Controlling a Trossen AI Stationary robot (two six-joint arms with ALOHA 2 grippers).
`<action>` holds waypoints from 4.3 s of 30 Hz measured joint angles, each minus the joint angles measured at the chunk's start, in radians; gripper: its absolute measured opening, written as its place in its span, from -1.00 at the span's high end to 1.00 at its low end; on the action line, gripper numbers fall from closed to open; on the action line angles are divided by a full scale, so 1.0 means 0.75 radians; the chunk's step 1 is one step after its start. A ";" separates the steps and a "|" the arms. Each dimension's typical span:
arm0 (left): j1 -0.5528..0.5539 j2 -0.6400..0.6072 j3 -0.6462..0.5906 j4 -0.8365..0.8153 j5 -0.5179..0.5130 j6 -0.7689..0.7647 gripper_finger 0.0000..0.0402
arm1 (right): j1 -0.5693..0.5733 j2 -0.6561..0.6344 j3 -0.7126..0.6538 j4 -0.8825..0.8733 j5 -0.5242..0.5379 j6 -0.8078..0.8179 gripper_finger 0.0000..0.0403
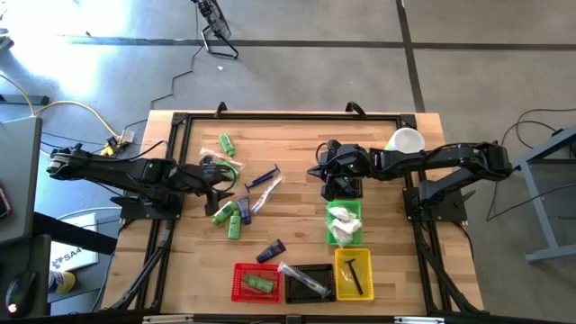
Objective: Pick & Place Travel size toiletries
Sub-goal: Put the green shampoo bottle into the red bin
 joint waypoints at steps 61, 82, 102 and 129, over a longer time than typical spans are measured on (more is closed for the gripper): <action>0.000 0.283 0.002 -0.296 0.137 -0.365 -0.12 | 0.036 -0.700 -0.435 0.070 0.282 -0.056 0.99; 0.000 0.605 0.005 -0.252 0.344 -0.404 -0.12 | 0.037 -0.700 -0.435 0.070 0.281 -0.070 0.99; 0.000 0.606 0.001 -0.186 0.362 -0.463 -0.12 | 0.037 -0.700 -0.435 0.070 0.280 -0.070 0.99; 0.000 0.606 0.000 -0.042 0.349 -0.620 -0.12 | 0.036 -0.699 -0.435 0.069 0.280 -0.065 0.99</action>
